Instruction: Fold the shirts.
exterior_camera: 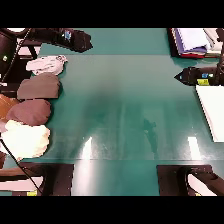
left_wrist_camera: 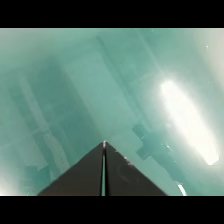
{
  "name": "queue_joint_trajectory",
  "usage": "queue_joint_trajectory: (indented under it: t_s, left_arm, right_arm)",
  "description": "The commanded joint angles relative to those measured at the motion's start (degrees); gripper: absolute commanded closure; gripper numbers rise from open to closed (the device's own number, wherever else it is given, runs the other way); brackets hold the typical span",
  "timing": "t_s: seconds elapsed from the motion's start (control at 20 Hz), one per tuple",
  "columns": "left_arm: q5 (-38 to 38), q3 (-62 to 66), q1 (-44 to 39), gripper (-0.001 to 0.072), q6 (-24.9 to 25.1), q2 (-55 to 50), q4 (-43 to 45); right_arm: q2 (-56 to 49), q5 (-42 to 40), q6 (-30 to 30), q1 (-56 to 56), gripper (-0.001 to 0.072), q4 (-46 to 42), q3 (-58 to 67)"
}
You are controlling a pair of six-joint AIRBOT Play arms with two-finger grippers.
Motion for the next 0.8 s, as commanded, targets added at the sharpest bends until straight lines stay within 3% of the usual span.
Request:
queue_joint_trajectory:
  t_s: [0.0, 0.6, 0.75]
  left_arm:
    - [0.02, 0.00, -0.02, 0.0683, 0.00, -0.02, 0.00]
    - [0.04, 0.00, -0.02, 0.0683, 0.00, -0.02, -0.02]
    - [4.50, 0.00, 0.07, 0.0676, 0.07, -0.04, 1.86]
  right_arm:
    - [0.02, 0.09, 0.02, -0.02, 0.0701, 0.04, 0.04]
    - [0.02, 0.11, 0.02, -0.02, 0.0700, 0.04, 0.04]
    - [0.02, 0.11, 0.02, -0.02, 0.0700, 0.04, 0.04]
